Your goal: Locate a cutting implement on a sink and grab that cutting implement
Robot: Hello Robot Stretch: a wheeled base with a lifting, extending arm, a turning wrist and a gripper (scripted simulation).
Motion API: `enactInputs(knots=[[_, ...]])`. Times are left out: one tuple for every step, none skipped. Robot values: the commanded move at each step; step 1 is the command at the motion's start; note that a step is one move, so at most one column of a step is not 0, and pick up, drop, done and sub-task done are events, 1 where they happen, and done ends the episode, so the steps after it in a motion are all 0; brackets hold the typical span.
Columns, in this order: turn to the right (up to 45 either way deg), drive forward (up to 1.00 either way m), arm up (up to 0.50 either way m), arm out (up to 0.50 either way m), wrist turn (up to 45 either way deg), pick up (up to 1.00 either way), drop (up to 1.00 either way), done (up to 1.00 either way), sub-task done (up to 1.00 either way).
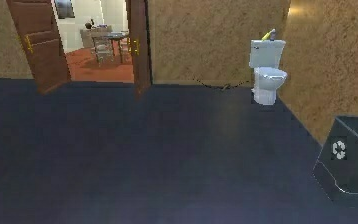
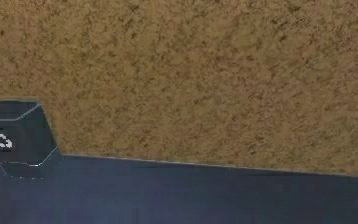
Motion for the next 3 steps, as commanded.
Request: enactInputs(knots=[[-36.0, 0.00, 0.00, 0.00, 0.0, 0.00, 0.00, 0.00, 0.00], [0.0, 0.50, 0.00, 0.00, 0.0, 0.00, 0.00, 0.00, 0.00], [-45.0, 0.00, 0.00, 0.00, 0.0, 0.00, 0.00, 0.00, 0.00]])
